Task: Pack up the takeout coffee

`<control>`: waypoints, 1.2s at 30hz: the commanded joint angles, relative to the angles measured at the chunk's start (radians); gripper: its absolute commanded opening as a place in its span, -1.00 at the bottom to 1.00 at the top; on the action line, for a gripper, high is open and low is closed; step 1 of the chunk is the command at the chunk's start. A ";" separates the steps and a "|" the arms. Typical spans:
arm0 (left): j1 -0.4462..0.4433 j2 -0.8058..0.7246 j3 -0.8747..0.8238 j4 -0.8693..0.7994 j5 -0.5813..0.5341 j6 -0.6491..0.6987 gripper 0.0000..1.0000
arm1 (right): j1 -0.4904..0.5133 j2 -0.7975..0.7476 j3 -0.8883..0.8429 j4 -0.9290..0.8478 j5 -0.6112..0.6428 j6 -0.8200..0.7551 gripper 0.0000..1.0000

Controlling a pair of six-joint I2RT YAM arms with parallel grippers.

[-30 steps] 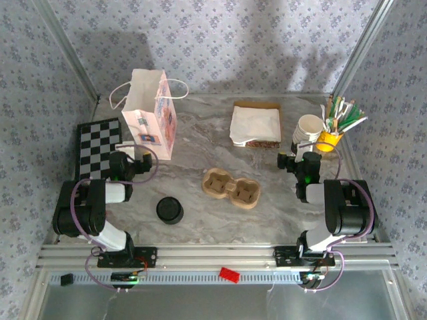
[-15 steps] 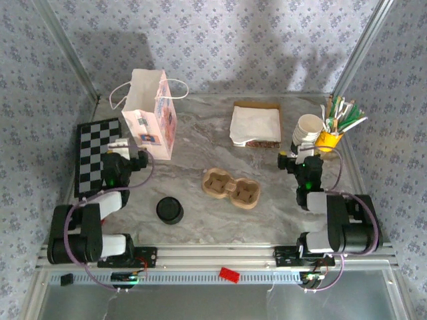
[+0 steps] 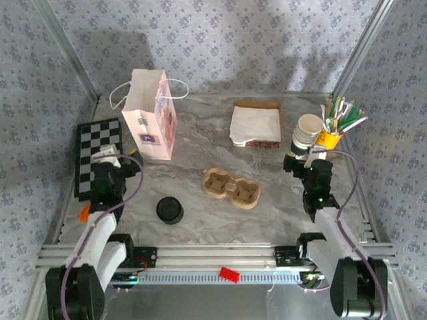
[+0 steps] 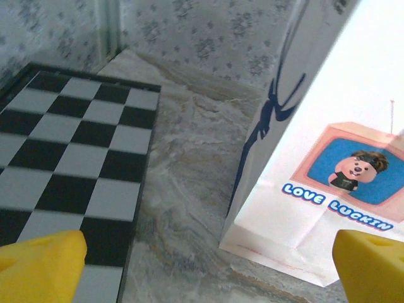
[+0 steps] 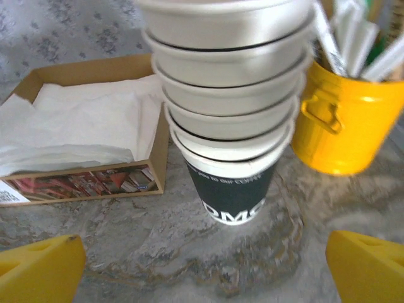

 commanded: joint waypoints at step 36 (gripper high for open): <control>-0.756 0.357 0.605 -0.537 0.010 -0.174 1.00 | -0.144 0.563 1.195 -1.232 -0.073 0.362 0.64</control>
